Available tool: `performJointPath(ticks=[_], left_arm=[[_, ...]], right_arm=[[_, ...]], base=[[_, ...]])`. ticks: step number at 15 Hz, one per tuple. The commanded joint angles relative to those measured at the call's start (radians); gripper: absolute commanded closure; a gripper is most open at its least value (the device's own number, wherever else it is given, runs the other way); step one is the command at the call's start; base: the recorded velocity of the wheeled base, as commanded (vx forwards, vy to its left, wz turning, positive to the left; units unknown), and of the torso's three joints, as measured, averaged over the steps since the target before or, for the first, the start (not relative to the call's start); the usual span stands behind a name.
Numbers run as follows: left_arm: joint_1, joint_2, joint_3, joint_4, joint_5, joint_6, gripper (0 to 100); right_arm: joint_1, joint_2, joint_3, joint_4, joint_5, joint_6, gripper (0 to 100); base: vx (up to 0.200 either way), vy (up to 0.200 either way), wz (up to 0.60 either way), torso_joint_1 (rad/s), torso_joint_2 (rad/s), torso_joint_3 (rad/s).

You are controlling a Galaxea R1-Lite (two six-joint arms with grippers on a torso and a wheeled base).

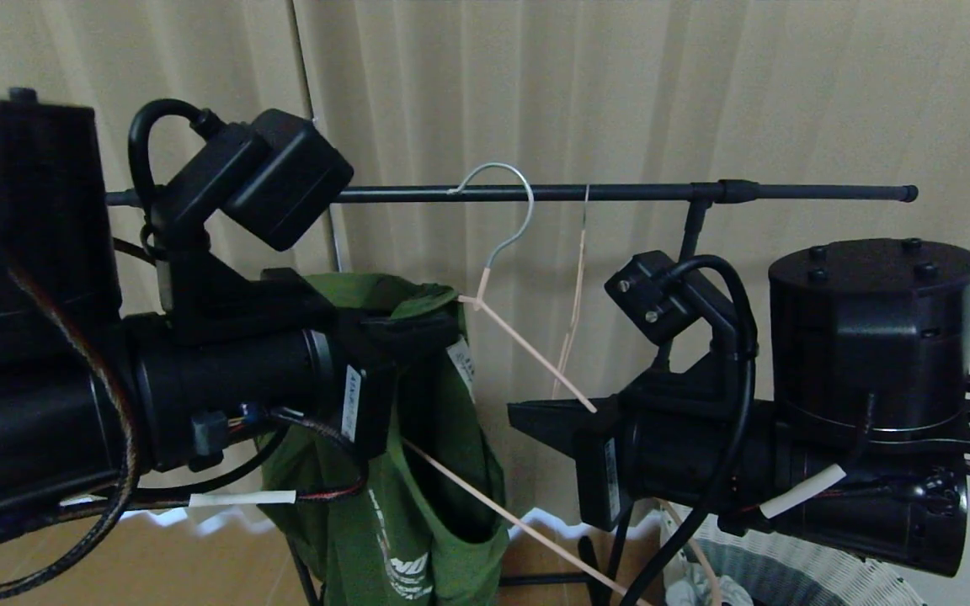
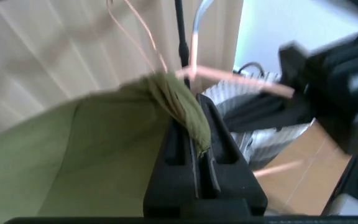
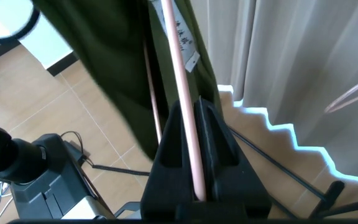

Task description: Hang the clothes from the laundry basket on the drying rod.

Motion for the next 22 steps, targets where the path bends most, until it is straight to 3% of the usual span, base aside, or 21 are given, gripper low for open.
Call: performJointPath(ticks=[1,3,4,11,13,15,18,20,22], left_arm=[[0.002,-0.021,0.025,0.0,0.0,0.004,100],[0.002,-0.032,0.033,-0.002,0.0,0.006,100],[0.002,-0.037,0.037,0.0,0.002,0.007,0],[0.025,-0.094,0.096,-0.065,0.0,0.012,0],[0.093,-0.117,0.122,-0.077,-0.001,0.081,0],[0.166,-0.136,0.135,-0.094,-0.003,0.17,0],[0.206,-0.172,0.143,-0.111,-0.058,0.259,0],[0.266,-0.186,0.143,-0.108,-0.164,0.385,0],[0.286,-0.178,0.143,-0.106,-0.242,0.489,0]], right_arm=[[0.001,-0.005,0.003,-0.001,-0.001,0.0,100],[0.001,-0.004,0.001,-0.001,-0.003,0.001,100],[0.001,-0.007,0.001,-0.001,-0.003,0.0,100],[-0.004,-0.056,0.018,0.001,-0.004,-0.002,100],[-0.016,-0.098,0.052,0.004,0.0,-0.023,100],[-0.053,-0.128,0.092,0.004,0.022,-0.114,100],[-0.13,-0.171,0.123,0.003,0.175,-0.229,100],[-0.202,-0.18,0.113,0.003,0.3,-0.328,100],[-0.219,-0.177,0.113,0.004,0.378,-0.358,100]], base=[[0.0,0.0,0.0,0.0,0.0,0.0],[0.0,0.0,0.0,0.0,0.0,0.0],[0.0,0.0,0.0,0.0,0.0,0.0],[0.0,0.0,0.0,0.0,0.0,0.0],[0.0,0.0,0.0,0.0,0.0,0.0],[0.0,0.0,0.0,0.0,0.0,0.0],[0.0,0.0,0.0,0.0,0.0,0.0],[0.0,0.0,0.0,0.0,0.0,0.0],[0.0,0.0,0.0,0.0,0.0,0.0]])
